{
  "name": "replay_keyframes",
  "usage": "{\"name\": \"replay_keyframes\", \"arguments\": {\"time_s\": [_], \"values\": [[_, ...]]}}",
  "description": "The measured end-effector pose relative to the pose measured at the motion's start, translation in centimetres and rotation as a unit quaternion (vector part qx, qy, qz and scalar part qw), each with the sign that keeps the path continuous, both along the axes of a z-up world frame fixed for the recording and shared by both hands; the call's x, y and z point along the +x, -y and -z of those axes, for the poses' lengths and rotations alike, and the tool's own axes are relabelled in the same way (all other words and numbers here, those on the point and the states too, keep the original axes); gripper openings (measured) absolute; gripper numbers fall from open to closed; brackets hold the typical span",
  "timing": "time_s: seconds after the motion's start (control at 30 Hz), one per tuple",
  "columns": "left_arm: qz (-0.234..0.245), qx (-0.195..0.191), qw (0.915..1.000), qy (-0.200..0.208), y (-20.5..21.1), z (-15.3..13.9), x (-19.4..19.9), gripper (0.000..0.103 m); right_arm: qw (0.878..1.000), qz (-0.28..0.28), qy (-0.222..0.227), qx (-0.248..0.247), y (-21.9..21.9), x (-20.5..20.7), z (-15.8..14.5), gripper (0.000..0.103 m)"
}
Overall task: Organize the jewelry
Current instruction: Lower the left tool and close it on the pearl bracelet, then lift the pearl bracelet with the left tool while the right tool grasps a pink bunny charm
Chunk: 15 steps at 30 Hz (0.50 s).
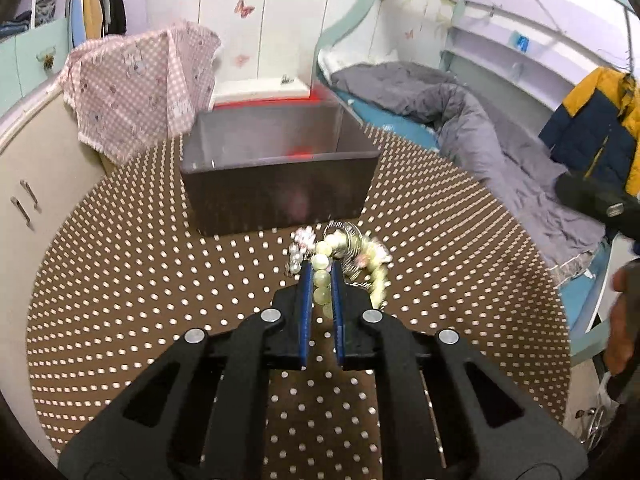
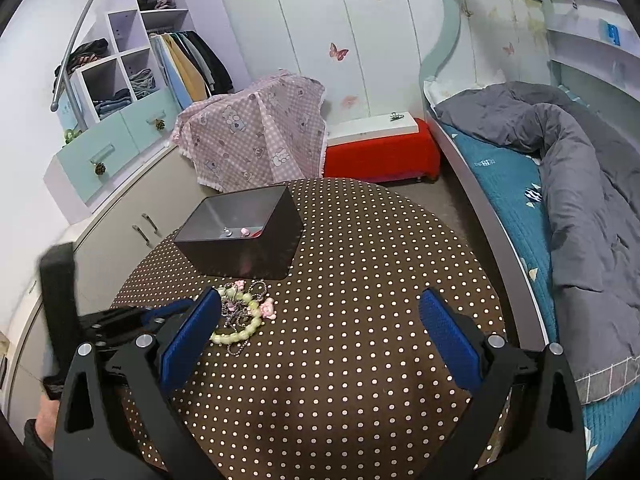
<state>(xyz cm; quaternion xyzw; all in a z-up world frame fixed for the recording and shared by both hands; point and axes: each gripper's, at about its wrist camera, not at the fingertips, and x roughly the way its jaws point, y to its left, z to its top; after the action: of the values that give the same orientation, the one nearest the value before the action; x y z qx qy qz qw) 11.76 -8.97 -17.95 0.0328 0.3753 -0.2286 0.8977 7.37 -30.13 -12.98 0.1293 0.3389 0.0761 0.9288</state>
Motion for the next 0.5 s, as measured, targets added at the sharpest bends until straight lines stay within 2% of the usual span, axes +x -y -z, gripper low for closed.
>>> {"name": "replay_keyframes", "arguments": {"time_s": [0.27,0.37,0.5], "values": [[-0.021,-0.011,0.9986,0.048,-2.5,-3.4,-2.6,0.009,0.999,-0.032,-0.013,-0.008,-2.0,0.6,0.7,0.095],[-0.038,-0.007,0.9980,0.050,-3.4,-3.3,-3.0,0.009,0.998,-0.055,-0.033,-0.019,-3.4,1.6,2.1,0.095],[-0.059,-0.008,0.9978,0.029,-5.4,-1.9,-2.8,0.009,0.993,-0.098,-0.054,-0.043,-5.3,3.7,4.2,0.095]]}}
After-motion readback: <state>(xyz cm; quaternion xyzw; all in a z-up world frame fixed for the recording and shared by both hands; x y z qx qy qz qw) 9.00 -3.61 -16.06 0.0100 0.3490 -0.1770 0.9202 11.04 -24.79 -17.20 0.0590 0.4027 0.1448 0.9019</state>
